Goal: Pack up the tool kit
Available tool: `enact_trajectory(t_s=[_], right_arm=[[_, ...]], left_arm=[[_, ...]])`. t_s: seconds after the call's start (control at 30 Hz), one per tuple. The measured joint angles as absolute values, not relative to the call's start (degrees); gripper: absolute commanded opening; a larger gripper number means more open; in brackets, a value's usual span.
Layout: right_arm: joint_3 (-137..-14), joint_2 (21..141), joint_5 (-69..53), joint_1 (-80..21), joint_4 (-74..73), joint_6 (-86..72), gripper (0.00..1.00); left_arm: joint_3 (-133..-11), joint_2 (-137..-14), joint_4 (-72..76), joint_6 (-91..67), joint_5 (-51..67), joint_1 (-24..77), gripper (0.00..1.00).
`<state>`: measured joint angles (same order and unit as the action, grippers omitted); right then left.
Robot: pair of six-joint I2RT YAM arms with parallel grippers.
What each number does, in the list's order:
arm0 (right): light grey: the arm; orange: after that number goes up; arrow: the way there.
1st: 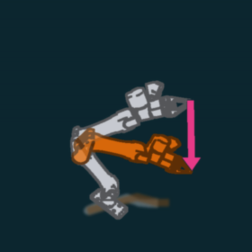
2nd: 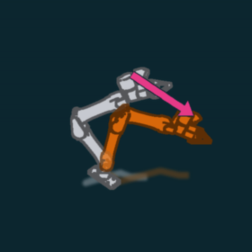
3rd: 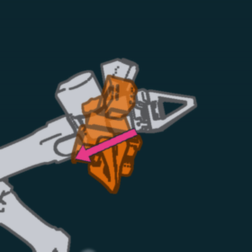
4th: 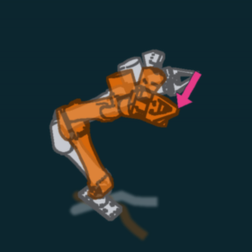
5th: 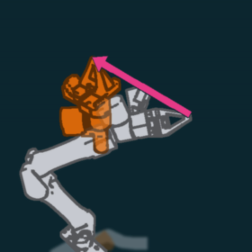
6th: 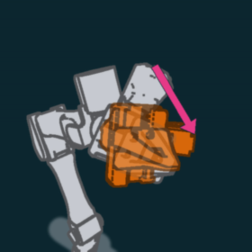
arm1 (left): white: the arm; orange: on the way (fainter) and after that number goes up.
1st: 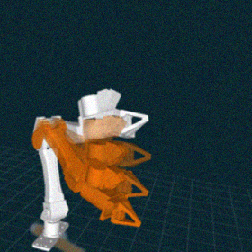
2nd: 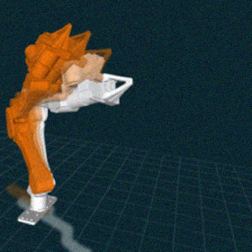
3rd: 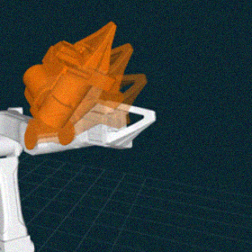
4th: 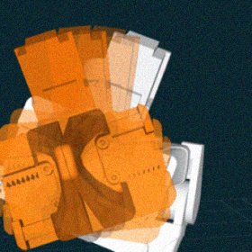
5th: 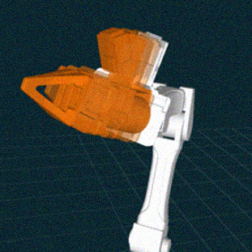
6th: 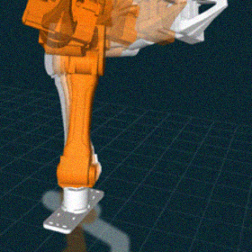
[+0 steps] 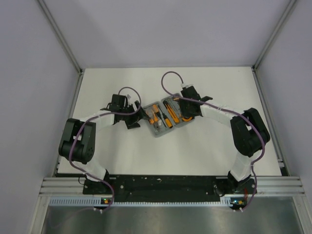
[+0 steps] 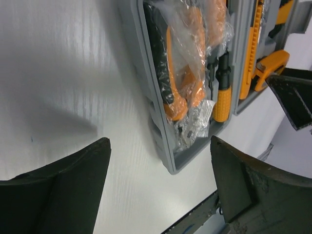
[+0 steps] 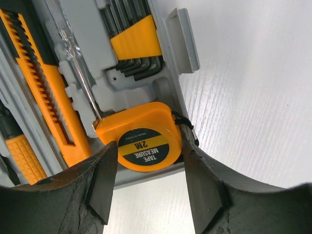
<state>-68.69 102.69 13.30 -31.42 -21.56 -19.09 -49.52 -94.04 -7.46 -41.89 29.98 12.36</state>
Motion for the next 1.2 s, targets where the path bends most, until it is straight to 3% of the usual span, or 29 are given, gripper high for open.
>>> enact_trajectory(t_s=[0.3,1.2], right_arm=[[-68.5,102.6,10.8,-31.4,-22.4,-11.4,0.63],[-70.2,102.2,10.3,-32.1,-20.4,-4.6,0.62]], left_arm=[[-55.5,-99.7,-9.1,-41.6,20.6,16.0,0.78],[-58.3,-101.8,-9.9,-42.0,15.5,17.4,0.68]])
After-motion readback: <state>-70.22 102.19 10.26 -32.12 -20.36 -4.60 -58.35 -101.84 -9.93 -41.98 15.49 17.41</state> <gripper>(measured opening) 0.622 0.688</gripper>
